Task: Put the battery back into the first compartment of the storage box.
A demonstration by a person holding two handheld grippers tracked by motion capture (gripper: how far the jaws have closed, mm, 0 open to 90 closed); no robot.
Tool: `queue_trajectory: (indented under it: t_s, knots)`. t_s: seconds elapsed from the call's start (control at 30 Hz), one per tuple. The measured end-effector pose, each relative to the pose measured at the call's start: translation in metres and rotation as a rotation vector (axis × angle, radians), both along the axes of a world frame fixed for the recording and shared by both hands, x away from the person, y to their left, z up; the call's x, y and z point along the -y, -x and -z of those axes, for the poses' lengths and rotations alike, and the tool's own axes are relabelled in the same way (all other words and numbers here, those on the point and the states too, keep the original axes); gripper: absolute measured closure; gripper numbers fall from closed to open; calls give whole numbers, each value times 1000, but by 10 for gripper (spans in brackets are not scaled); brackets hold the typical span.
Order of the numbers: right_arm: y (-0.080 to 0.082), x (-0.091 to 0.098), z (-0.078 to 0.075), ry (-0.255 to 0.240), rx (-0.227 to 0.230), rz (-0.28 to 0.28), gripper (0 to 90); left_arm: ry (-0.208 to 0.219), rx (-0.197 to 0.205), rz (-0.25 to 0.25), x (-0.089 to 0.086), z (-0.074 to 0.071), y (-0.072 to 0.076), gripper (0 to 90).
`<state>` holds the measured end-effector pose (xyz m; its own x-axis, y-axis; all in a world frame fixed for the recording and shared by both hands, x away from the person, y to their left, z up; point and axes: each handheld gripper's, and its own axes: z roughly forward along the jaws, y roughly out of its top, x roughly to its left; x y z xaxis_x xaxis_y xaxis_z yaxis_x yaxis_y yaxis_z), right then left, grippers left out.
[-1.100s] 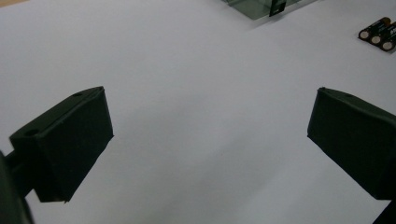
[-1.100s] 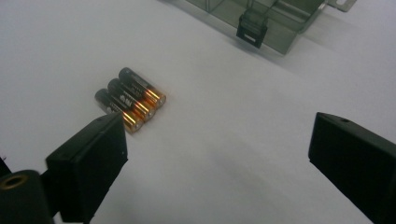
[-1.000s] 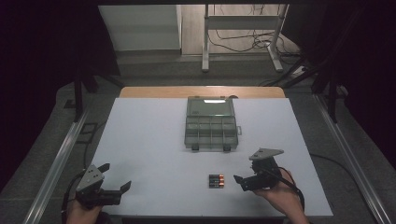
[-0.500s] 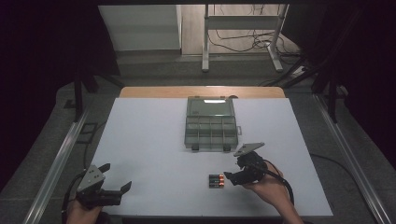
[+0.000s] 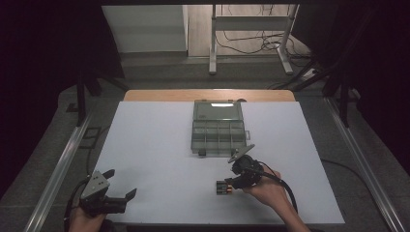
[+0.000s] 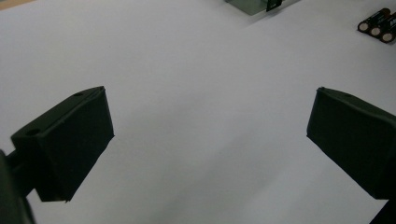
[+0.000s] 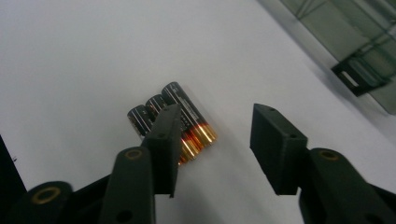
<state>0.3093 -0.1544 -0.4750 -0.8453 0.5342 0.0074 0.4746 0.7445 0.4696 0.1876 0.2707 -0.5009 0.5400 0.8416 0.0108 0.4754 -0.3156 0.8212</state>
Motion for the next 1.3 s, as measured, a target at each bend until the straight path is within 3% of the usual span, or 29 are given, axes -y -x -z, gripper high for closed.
queue_trajectory:
  t_s: [0.3,0.7,0.8,0.87,1.03,1.2,1.3]
  knots:
    - [-5,-14,7,33,-16,-49,643,-18,2,14,2,0,0,15]
    - [-14,-23,18,61,-52,-86,664,14,1,11,-1,0,0,14]
    - [-17,-25,23,87,-53,-92,690,10,2,14,-1,0,0,14]
    - [-19,-27,27,118,-47,-101,756,11,2,15,-1,0,0,13]
    - [-20,-26,26,107,-57,-93,766,19,3,15,-2,0,0,13]
    - [-17,-23,23,79,-30,-92,766,15,0,14,-1,0,0,13]
    - [-17,-19,17,31,-22,-69,766,4,-1,17,0,0,0,14]
